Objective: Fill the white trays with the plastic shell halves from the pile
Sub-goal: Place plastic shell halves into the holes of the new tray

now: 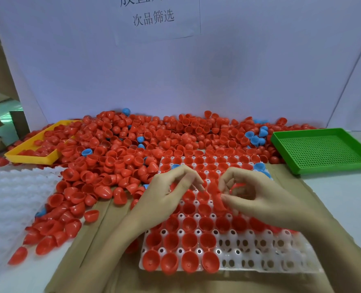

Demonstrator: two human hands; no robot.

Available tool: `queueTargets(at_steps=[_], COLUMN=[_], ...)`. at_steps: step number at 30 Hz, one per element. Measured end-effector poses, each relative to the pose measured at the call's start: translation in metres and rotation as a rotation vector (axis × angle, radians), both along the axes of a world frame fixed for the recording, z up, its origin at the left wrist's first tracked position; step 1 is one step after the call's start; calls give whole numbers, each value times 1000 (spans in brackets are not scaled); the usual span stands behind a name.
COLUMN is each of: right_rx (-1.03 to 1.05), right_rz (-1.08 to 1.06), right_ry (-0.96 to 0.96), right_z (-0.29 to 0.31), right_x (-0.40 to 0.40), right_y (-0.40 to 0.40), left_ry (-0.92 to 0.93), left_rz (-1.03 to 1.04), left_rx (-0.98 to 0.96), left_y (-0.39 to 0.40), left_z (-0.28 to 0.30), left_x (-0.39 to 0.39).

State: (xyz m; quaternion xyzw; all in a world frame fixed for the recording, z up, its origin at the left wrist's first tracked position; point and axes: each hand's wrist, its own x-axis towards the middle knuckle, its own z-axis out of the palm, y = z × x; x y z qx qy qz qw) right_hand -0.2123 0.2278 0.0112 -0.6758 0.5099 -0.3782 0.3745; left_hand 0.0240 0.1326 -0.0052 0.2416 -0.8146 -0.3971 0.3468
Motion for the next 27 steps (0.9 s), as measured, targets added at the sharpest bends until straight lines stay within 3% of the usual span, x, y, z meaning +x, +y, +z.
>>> queueTargets(at_steps=[3, 7, 17, 27], right_rx=[186, 260, 267, 257], right_rz=[206, 285, 243, 257], right_ry=[47, 181, 205, 242], right_z=[10, 11, 14, 21], right_x=[-12, -9, -3, 2], right_y=[9, 11, 12, 16], left_ry=[4, -43, -163, -186], left_rz=[65, 116, 234, 259], left_rx=[3, -55, -278, -247], left_y=[-5, -8, -22, -34], left_z=[-1, -6, -17, -28], left_x=[3, 3, 6, 10])
